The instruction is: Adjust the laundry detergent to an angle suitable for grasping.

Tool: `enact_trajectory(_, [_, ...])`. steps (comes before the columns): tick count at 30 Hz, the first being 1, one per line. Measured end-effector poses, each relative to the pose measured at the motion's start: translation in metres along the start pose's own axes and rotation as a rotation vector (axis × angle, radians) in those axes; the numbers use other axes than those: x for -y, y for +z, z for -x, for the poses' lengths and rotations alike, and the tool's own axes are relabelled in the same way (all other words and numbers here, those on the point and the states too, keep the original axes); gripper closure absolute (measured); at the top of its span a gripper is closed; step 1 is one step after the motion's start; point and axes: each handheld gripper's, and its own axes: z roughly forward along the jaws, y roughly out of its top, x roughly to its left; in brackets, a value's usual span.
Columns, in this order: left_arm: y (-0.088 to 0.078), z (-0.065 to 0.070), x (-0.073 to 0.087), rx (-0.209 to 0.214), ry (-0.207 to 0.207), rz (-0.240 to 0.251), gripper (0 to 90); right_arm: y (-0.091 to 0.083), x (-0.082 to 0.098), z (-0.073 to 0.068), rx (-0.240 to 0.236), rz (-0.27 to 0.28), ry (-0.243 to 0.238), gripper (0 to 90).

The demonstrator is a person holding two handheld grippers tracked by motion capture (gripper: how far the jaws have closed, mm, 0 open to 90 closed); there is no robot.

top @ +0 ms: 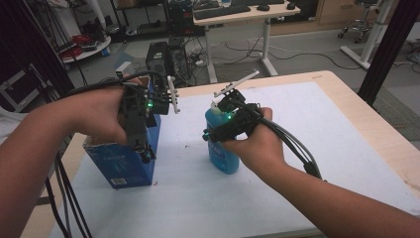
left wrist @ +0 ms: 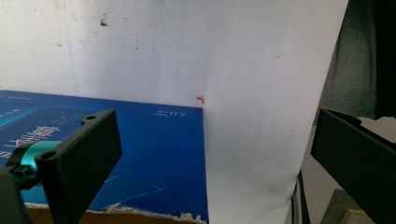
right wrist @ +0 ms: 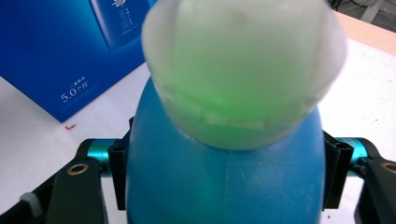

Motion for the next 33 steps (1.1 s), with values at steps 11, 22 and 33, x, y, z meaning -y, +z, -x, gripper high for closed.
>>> enact_trajectory(11, [0.001,-0.001,-0.001,0.001,0.003,-0.001,1.8,0.000,0.000,-0.003,0.018,0.008,-0.020,39.6])
enact_trajectory(22, [0.001,-0.001,0.000,0.000,0.000,0.001,1.8,0.000,-0.001,-0.003,0.012,0.001,-0.030,42.0])
enact_trajectory(33, [0.000,-0.002,-0.003,-0.003,-0.002,0.001,1.8,-0.007,-0.003,0.006,-0.027,-0.006,-0.005,42.2])
